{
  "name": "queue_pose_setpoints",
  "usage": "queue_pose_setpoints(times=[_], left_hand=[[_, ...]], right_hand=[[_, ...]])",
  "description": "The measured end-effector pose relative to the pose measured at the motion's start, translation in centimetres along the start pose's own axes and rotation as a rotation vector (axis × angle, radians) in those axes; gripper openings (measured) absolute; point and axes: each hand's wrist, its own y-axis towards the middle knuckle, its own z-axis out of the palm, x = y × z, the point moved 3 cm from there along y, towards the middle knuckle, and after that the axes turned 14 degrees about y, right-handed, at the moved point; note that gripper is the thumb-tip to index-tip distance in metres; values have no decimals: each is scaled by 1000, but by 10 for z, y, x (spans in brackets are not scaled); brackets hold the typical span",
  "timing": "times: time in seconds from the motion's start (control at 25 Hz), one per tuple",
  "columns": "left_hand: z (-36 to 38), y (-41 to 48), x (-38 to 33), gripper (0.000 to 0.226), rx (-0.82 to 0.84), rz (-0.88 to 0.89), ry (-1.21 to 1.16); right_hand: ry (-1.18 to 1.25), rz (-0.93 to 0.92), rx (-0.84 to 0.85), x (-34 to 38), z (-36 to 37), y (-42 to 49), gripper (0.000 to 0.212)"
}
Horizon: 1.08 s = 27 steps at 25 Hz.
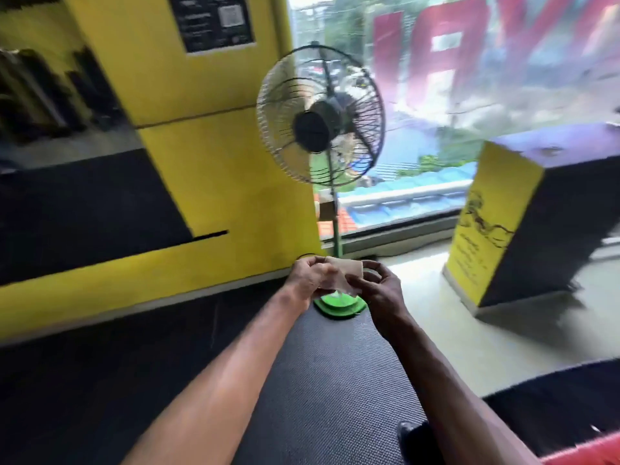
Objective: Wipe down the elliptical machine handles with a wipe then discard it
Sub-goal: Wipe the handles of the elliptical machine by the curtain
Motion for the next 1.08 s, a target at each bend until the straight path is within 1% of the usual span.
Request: queue_pose_setpoints(times=[0.04, 0.12, 0.2, 0.24, 0.32, 0.4, 0.44, 0.52, 0.6, 0.72, 0.8, 0.88, 0.92, 1.08], left_hand=[[18, 22, -14, 8, 78, 9, -3], [53, 59, -35, 11, 215, 43, 10], [92, 96, -58, 18, 356, 94, 61], [113, 112, -68, 20, 429, 116, 81], [153, 139, -94, 13, 586, 173, 116], [190, 159, -118, 21, 737, 216, 115], [207, 167, -129, 23, 804, 238, 126], [244, 180, -147, 17, 925, 265, 126], [286, 195, -164, 16, 1028, 284, 147], [356, 215, -185, 19, 1127, 301, 156], [404, 227, -199, 22, 1109, 311, 189], [467, 241, -215, 35, 1093, 316, 214], [499, 246, -225, 37, 1108, 316, 220], [630, 253, -272, 13, 1201, 306, 253]], right_hand=[[-4, -45, -56, 13, -14, 16, 38], [-7, -101, -137, 34, -38, 40, 35], [4, -173, -233, 56, -66, 68, 35], [14, -211, -285, 67, -79, 81, 36], [38, -296, -410, 90, -104, 103, 43], [42, -384, -533, 112, -125, 119, 48], [36, -420, -582, 121, -135, 125, 42], [10, -476, -691, 142, -156, 134, 26], [11, -529, -800, 165, -184, 144, 24], [4, -599, -921, 201, -232, 159, 33], [17, -635, -947, 227, -262, 168, 36], [10, -675, -975, 260, -301, 179, 36], [0, -689, -1002, 280, -323, 184, 37], [-35, -755, -1155, 369, -405, 196, 38]])
